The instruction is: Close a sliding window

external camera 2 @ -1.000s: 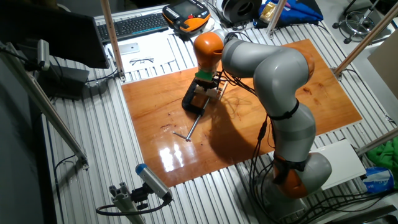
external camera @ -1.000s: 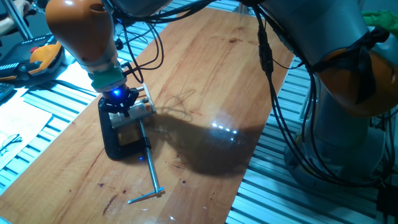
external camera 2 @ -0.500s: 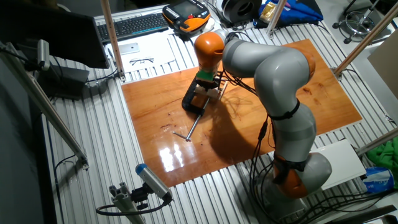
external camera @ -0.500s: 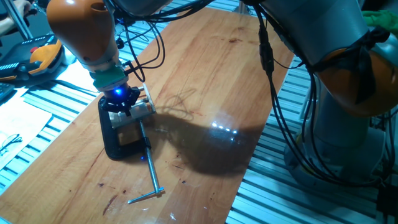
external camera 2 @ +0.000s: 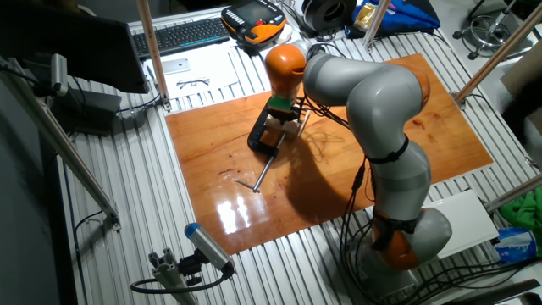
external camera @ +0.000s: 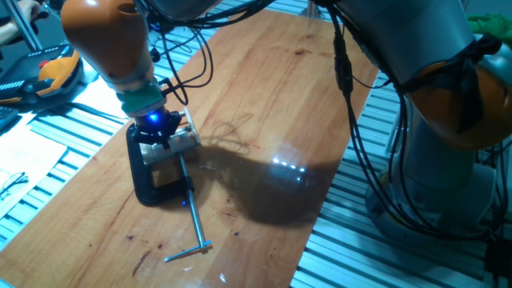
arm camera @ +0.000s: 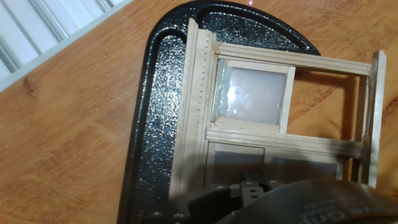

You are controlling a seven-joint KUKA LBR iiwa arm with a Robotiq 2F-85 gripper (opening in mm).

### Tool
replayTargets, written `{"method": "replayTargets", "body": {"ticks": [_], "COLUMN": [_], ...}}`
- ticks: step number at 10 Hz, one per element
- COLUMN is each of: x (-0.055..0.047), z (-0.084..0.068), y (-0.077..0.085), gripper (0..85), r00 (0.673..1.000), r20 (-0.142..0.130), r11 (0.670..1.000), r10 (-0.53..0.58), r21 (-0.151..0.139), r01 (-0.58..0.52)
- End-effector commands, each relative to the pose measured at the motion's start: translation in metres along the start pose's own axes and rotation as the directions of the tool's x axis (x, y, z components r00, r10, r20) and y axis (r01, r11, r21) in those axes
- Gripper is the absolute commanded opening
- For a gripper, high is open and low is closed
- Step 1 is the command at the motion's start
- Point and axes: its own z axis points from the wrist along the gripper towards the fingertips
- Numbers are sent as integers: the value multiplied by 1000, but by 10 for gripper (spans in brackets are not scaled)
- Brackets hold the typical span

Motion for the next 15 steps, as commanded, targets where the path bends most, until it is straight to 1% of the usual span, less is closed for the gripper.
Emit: {"method": "replayTargets", "body": {"ticks": [1, 5, 9, 13, 15], "x": [0, 0, 0, 0, 0], "z": [0, -1, 0, 1, 1], "y": [-1, -3, -4, -4, -4], "gripper": [0, 0, 0, 0, 0], "r00": [1000, 1000, 1000, 1000, 1000], "r20": [-1, -4, -6, -7, -8], "r11": [1000, 1000, 1000, 1000, 1000], "r10": [-3, -9, -15, -23, -21], "r21": [1, 10, 10, 15, 13], "r01": [3, 9, 15, 23, 21]}}
